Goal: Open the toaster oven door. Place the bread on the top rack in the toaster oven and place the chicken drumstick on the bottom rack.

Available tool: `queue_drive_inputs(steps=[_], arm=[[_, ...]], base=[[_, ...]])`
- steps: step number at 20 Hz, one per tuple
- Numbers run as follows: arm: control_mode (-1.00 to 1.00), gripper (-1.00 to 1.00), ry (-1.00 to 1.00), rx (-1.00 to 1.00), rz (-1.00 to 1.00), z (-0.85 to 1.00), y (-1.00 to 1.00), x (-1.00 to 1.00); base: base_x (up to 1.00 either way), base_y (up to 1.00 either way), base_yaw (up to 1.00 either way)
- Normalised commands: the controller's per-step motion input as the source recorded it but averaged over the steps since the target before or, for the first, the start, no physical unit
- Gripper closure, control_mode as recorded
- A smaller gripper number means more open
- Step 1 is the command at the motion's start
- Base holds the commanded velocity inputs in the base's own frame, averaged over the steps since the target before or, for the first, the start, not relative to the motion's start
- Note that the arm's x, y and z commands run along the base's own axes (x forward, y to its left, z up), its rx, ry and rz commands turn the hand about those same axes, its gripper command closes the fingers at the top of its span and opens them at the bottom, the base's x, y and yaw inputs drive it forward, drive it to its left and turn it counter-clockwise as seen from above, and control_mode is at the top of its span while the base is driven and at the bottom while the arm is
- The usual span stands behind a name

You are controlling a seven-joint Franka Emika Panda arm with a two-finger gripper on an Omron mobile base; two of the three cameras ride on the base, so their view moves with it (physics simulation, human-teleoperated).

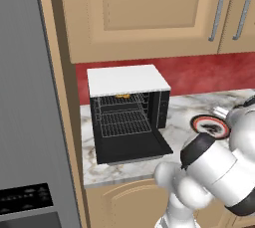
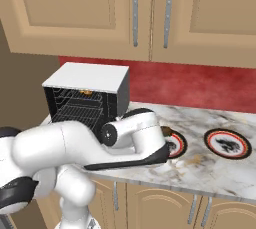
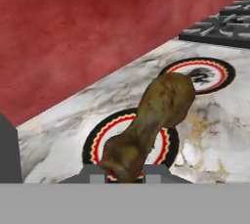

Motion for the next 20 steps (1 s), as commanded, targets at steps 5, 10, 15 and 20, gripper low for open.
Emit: queue_drive_inputs(steps=[5,10,15,20], arm=[[-1.0,1.0,0.28,-0.11,0.3,0.6,1.0,-0.35],[-1.0,1.0,0.39,-0.18,0.24,0.58,1.0,0.02],[-1.0,1.0,0.56,-0.09,0.17,0.51,1.0,0.0],[-1.0,1.0,0.52,-0.04,0.16,0.18,1.0,0.02]], base=[[0.0,0.0,0.0],[0.0,0.0,0.0],[0.0,0.0,0.0],[0.0,0.0,0.0]])
